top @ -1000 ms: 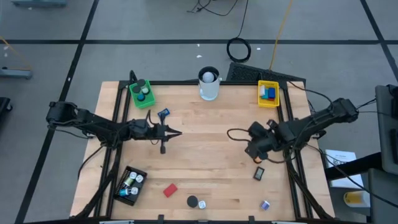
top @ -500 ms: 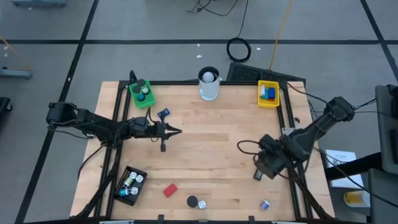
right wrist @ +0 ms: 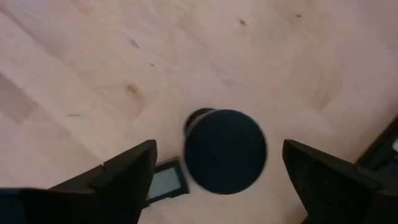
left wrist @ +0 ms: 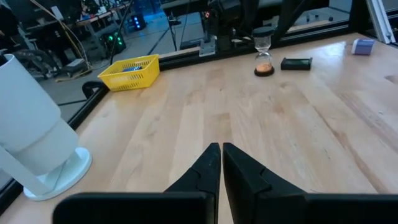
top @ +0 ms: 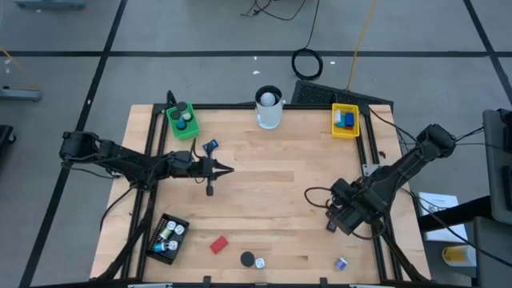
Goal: Pick & Place Office items
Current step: Put the orange hourglass timer into the green bin
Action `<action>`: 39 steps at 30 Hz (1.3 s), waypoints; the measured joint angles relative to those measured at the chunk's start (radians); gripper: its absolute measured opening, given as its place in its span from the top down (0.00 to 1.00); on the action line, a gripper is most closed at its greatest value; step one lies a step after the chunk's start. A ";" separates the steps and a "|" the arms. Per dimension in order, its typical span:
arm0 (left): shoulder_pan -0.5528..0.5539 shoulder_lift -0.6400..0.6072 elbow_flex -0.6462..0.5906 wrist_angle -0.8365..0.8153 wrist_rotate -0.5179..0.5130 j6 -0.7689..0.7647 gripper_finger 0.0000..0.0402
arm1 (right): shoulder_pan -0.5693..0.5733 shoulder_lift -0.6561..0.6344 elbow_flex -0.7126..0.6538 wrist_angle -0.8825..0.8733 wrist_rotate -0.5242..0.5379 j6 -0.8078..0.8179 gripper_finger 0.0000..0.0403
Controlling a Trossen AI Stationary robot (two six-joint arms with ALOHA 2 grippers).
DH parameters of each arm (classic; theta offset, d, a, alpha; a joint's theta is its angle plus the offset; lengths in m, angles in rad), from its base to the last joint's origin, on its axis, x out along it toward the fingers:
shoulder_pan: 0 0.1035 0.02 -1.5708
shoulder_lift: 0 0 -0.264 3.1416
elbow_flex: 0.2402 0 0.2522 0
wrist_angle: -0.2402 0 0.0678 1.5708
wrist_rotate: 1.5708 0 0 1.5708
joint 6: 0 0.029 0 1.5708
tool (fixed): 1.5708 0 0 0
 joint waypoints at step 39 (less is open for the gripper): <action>0.001 -0.008 0.000 0.000 -0.034 -0.108 0.94 | -0.002 0.000 -0.157 0.169 -0.008 -0.051 0.52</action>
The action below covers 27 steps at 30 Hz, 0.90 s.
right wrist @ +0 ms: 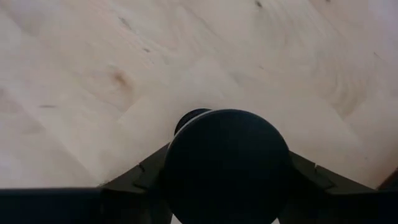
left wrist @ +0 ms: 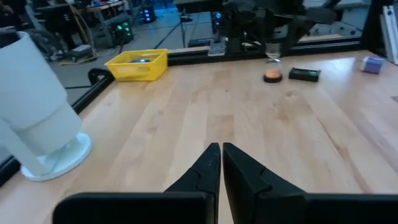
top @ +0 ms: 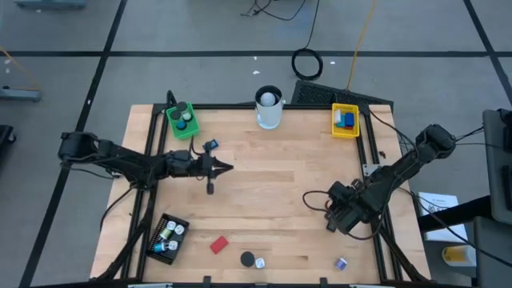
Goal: Pick & Place Office items
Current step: Put the orange hourglass timer into the green bin
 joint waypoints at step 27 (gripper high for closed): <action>0.263 -0.037 -0.230 0.348 0.059 -0.081 0.94 | -0.799 0.580 0.672 0.498 -0.241 -1.432 0.51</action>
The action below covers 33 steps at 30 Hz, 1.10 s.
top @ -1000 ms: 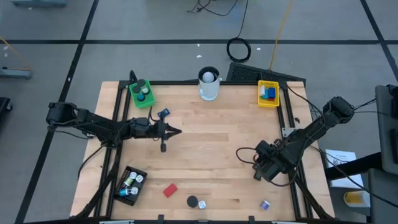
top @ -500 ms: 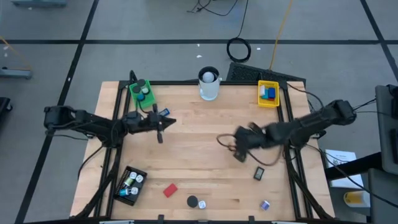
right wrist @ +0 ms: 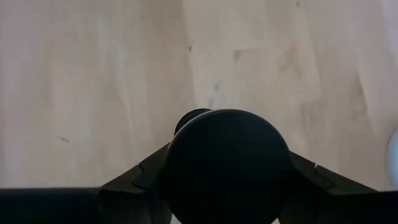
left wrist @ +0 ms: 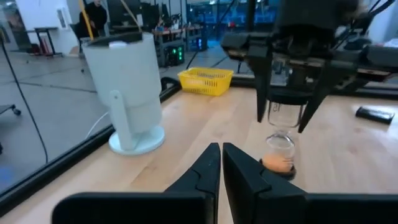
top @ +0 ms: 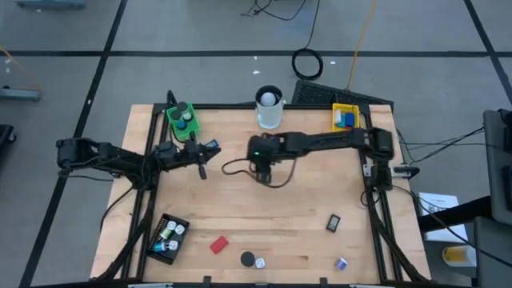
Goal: Pick & Place Office items
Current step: Put the orange hourglass timer into the green bin
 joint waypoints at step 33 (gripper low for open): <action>0.005 0.001 0.000 -0.042 0.001 -0.009 0.94 | -0.091 0.162 0.153 0.063 -0.021 -0.169 0.44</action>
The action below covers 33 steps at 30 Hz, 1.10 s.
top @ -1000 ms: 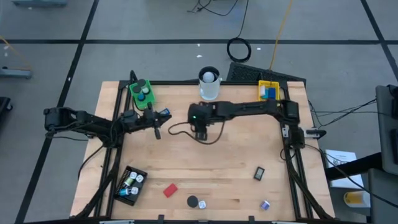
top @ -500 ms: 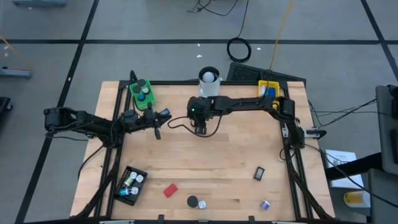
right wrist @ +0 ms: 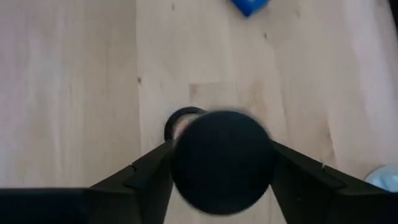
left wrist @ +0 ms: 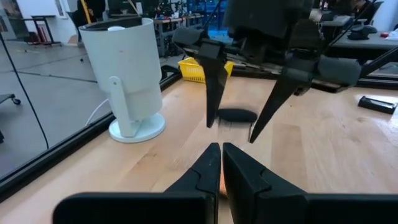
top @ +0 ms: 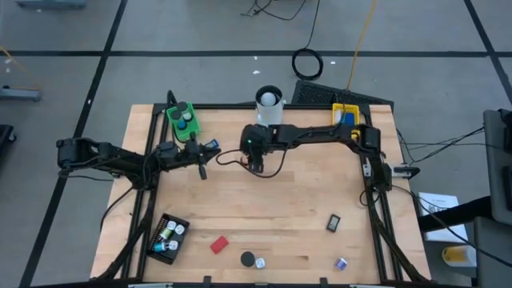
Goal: Pick & Place Office items
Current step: Put the orange hourglass timer into the green bin
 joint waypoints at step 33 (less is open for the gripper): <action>-0.061 0.003 0.279 -0.510 0.025 -0.074 0.93 | 0.103 -0.678 -0.991 0.856 0.260 0.026 0.71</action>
